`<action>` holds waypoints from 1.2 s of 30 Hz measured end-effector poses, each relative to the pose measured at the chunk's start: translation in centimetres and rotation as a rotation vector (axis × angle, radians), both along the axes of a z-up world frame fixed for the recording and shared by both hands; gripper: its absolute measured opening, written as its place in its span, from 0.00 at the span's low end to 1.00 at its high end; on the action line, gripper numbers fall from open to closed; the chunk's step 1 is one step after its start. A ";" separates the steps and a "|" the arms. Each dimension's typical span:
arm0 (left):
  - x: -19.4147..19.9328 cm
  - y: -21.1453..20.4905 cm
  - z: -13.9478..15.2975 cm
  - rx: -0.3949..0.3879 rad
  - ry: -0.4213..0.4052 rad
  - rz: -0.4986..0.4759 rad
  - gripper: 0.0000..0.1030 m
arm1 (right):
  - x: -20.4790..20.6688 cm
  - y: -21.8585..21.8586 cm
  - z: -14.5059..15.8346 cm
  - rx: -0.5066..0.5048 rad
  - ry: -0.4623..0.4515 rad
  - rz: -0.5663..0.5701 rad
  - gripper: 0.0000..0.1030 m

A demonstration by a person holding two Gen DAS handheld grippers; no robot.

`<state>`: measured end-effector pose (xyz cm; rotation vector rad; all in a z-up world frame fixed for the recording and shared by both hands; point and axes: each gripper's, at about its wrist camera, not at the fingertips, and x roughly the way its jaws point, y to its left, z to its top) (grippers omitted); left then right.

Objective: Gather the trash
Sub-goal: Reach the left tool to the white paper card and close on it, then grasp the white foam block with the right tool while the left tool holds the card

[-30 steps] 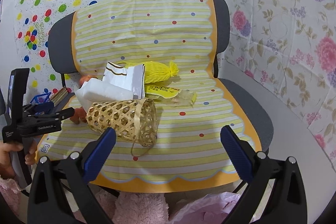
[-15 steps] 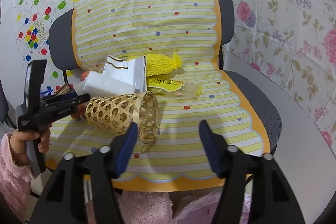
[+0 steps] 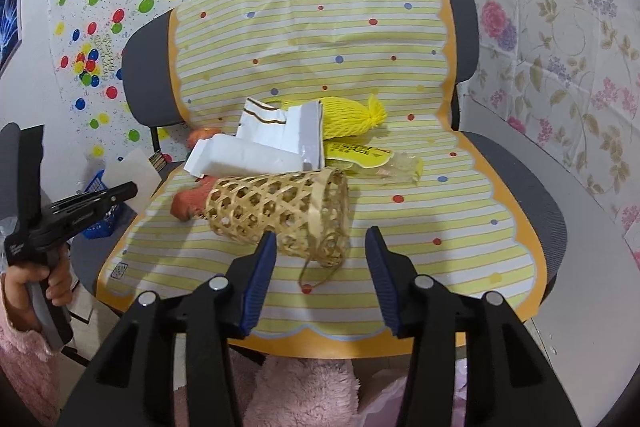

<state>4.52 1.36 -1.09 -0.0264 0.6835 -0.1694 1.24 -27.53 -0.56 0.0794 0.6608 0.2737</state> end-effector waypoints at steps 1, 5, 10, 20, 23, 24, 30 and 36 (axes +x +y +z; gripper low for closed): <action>-0.6 0.0 -0.1 -0.008 0.003 -0.003 0.04 | 0.1 0.2 -0.1 0.007 0.002 0.006 0.55; -2.0 -0.7 -0.7 -0.012 0.010 -0.024 0.04 | 0.8 0.6 -0.6 0.028 0.007 0.019 0.56; -2.3 -1.2 -1.1 0.004 0.022 -0.032 0.04 | 1.6 1.7 -0.4 0.008 -0.005 0.039 0.56; -0.9 -0.9 -0.8 0.009 0.016 -0.019 0.05 | 4.9 6.8 1.5 -0.170 -0.067 0.198 0.72; -0.6 -0.8 -1.1 0.004 0.027 -0.022 0.05 | 6.2 8.7 1.5 -0.243 -0.079 0.263 0.77; -0.5 -0.8 -1.2 0.002 0.029 -0.025 0.05 | 6.5 9.1 1.5 -0.255 -0.080 0.278 0.77; -0.1 -0.8 -1.6 0.001 0.040 -0.029 0.05 | 8.4 11.7 1.2 -0.353 -0.098 0.373 0.77; 0.2 -0.7 -1.7 0.001 0.037 -0.029 0.05 | 10.2 13.2 0.3 -0.489 -0.110 0.443 0.44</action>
